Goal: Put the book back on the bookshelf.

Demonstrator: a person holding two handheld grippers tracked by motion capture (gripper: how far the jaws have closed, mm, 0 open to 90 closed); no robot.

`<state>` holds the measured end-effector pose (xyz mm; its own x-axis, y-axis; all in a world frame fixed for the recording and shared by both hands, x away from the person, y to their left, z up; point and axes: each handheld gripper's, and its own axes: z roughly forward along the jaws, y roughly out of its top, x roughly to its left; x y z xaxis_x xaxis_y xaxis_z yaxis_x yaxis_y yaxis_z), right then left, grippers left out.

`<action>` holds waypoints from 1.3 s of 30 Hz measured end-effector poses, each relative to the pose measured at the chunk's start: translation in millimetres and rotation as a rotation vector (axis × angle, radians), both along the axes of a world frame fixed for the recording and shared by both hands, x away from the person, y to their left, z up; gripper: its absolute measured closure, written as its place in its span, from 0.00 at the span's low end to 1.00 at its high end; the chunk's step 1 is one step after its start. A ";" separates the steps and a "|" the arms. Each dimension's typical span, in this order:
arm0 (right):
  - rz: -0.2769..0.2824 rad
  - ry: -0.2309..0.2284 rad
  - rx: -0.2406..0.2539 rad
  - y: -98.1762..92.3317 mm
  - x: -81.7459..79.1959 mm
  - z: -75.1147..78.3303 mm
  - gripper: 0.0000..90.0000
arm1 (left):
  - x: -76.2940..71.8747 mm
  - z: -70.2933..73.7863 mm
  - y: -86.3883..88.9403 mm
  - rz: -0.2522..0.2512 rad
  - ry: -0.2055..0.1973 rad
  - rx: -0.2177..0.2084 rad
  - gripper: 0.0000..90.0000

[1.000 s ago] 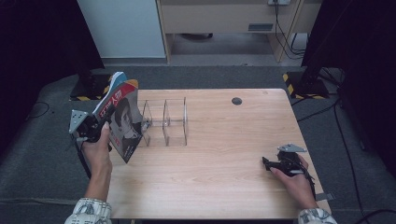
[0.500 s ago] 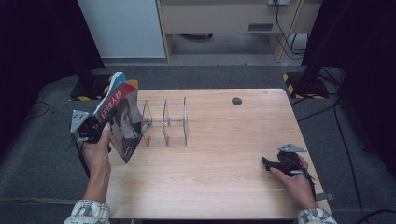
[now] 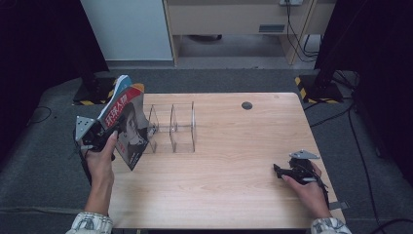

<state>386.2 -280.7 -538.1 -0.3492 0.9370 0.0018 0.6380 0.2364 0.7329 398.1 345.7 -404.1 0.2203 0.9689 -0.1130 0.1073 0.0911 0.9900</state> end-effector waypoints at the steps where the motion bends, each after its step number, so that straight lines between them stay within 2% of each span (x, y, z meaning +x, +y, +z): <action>1: 0.000 0.000 0.000 0.0 0.0 0.0 0.19 | -0.6 -0.8 -0.1 0.001 -0.002 0.006 0.42; 9: 0.000 0.000 0.000 0.0 0.0 0.0 0.19 | -5.3 -5.3 2.8 -0.008 0.010 0.019 0.31; 16: -0.001 0.000 0.001 0.1 0.0 0.0 0.19 | -11.5 -11.0 2.9 -0.028 0.040 0.029 0.22; 24: -0.001 0.000 0.000 0.1 0.0 0.0 0.19 | -17.4 -17.5 0.7 -0.041 0.062 0.043 0.17; 31: -0.001 0.000 0.001 0.2 -0.1 0.0 0.19 | -22.6 -22.5 -0.7 -0.059 0.089 0.040 0.14; 39: 0.000 0.002 0.002 0.3 -0.5 0.0 0.19 | -30.1 -27.1 0.8 -0.061 0.108 0.067 0.12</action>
<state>385.7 -280.4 -538.0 -0.3491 0.9371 0.0044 0.6392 0.2347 0.7324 368.0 346.5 -431.2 0.2695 0.9601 -0.0752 0.2166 0.0157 0.9761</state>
